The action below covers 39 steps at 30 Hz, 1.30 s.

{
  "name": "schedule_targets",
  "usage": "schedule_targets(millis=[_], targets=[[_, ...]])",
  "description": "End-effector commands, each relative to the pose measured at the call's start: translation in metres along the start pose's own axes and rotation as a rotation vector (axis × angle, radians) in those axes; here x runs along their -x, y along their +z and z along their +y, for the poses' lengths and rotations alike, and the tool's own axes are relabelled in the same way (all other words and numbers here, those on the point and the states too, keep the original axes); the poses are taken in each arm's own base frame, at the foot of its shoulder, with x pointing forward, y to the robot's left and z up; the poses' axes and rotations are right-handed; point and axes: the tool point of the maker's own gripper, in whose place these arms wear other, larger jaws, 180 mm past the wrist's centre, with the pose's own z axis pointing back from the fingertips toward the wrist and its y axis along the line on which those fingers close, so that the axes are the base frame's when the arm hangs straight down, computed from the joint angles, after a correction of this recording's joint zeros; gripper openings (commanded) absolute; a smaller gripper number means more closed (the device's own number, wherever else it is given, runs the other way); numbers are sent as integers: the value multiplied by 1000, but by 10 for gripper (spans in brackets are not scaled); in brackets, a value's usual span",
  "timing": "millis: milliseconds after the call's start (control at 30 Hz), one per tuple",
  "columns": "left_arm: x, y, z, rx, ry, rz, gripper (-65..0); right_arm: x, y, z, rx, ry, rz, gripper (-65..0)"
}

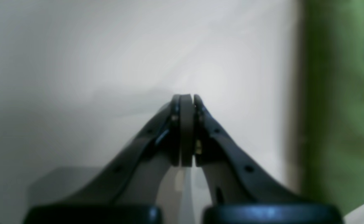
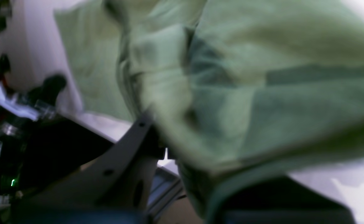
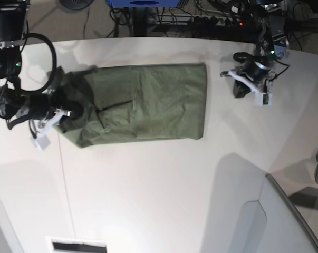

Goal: Layout the t-shirt on the table in an organized manner, then fold the t-shirt properly
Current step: 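Grasp the folded shirt's ends with both grippers and lift them, then fold the held end with the right gripper over toward the left gripper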

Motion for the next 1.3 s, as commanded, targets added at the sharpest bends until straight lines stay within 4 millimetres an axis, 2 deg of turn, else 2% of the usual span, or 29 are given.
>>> schedule_targets(millis=[0, 133, 333, 700, 833, 1033, 1167, 1267], targets=[[6, -4, -2, -2, -22, 41, -650, -14, 6, 8, -11, 26, -36, -650], [3, -19, -38, 83, -63, 50, -650, -11, -5, 34, -43, 75, -38, -650], [6, -24, -62, 140, -95, 68, -650, 3, -23, 50, -39, 48, 1, -650], [3, -25, -67, 151, -106, 62, -650, 20, -68, 96, -12, 66, 8, -650], [3, -25, -67, 154, -101, 62, -650, 23, -77, 104, 27, 64, 19, -650], [10, -27, -97, 226, -144, 82, -650, 25, -87, 120, 43, 69, 21, -650], [8, -30, -108, 242, -139, 74, -650, 24, -95, 128, 40, 53, 27, -650], [6, -32, -110, 244, -139, 71, -650, 23, -100, 131, 62, 81, 15, -650]])
